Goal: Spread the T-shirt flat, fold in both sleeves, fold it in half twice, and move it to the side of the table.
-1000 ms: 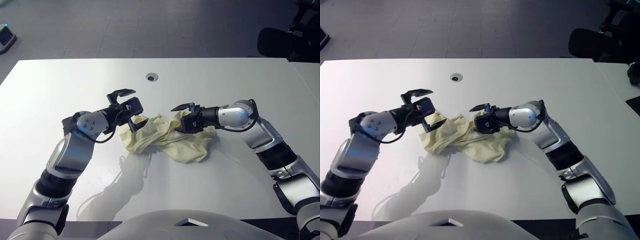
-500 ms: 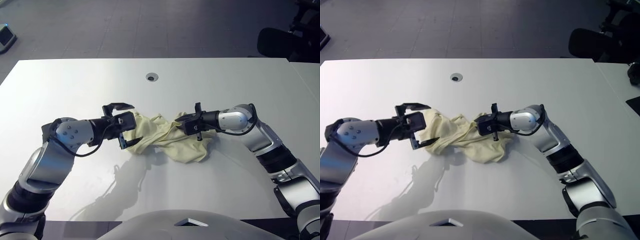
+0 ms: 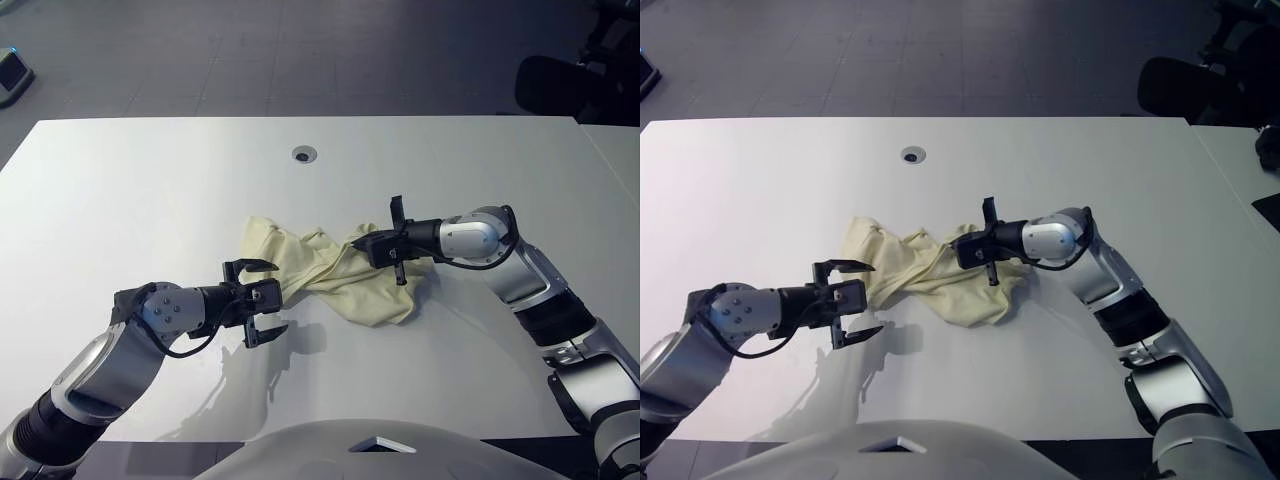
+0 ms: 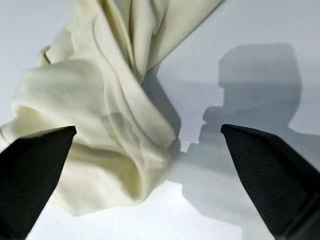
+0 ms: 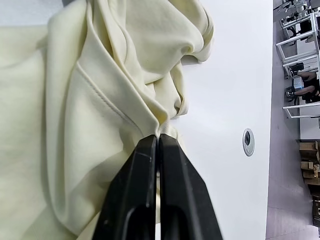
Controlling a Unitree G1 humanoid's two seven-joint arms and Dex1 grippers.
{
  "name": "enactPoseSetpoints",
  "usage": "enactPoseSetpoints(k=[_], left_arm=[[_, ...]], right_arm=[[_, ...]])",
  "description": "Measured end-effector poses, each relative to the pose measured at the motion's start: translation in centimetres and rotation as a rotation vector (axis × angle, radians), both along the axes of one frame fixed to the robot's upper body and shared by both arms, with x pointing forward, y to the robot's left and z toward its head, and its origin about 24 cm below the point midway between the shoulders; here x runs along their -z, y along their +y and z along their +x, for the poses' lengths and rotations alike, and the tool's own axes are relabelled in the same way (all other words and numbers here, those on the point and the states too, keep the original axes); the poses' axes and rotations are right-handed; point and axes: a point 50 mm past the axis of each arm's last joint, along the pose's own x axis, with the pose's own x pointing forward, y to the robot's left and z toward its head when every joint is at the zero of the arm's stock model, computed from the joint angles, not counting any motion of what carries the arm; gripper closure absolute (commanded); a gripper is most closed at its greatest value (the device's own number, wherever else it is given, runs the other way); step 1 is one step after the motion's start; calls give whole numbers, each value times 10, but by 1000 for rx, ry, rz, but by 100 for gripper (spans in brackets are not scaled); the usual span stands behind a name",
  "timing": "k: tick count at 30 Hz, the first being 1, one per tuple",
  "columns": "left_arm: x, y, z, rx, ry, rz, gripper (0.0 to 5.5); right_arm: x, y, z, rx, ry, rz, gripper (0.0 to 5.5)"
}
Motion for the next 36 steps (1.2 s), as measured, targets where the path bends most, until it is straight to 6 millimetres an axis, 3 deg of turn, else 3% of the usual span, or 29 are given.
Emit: enactPoseSetpoints(k=[29,33,36], left_arm=[[18,-2,6,-23,0,43,533],[16,-2,8,-31,31,23,547],[3,-2,21,-48,9,-23,547]], right_arm=[[-4,-1,1,2,-19,11,550],[-5,-3,2,8,-26,14,550],[-8,-9,4,38,-39,15,550]])
